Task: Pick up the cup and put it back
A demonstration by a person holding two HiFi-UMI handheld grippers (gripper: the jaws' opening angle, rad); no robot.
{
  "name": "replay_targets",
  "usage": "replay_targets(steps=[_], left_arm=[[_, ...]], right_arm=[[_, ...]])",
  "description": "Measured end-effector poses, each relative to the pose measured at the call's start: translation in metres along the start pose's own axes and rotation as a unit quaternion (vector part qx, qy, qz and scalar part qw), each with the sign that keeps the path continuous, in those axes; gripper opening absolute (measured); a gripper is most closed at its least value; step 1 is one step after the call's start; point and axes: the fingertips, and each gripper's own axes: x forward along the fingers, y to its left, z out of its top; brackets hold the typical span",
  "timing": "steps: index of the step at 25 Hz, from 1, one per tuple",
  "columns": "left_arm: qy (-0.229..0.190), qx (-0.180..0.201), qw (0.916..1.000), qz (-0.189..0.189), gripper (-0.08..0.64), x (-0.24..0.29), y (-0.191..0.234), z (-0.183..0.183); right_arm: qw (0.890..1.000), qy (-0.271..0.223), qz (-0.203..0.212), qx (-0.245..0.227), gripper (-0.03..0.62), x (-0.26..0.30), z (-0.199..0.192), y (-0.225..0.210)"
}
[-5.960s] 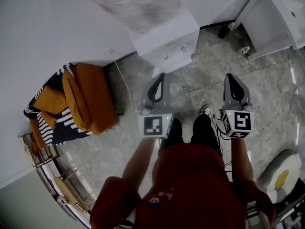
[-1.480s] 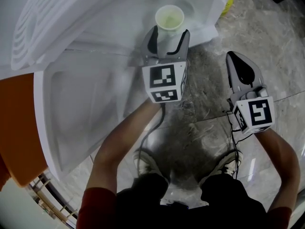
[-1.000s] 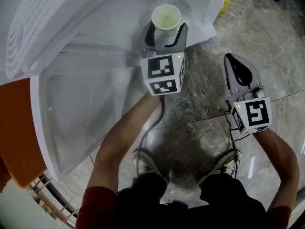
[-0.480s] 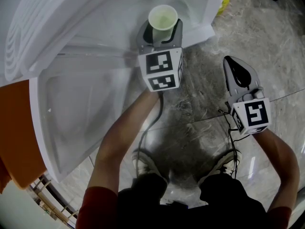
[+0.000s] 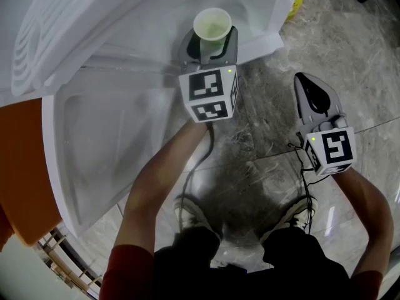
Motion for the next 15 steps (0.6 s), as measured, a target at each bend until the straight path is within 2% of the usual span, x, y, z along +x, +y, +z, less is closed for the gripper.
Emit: replay_targets(steps=[7,15], left_arm=[[-0.004,-0.007,0.9998,-0.017,0.293,-0.018,-0.002,0.005],[-0.027,0.007,0.9978,-0.060,0.293,-0.046,-0.017,0.018]], right_arm=[[1.000,-0.010,0.001,-0.007,0.003,-0.001,0.013,0.004],[1.000,-0.012,0.002,-0.012,0.002,-0.004,0.019,0.010]])
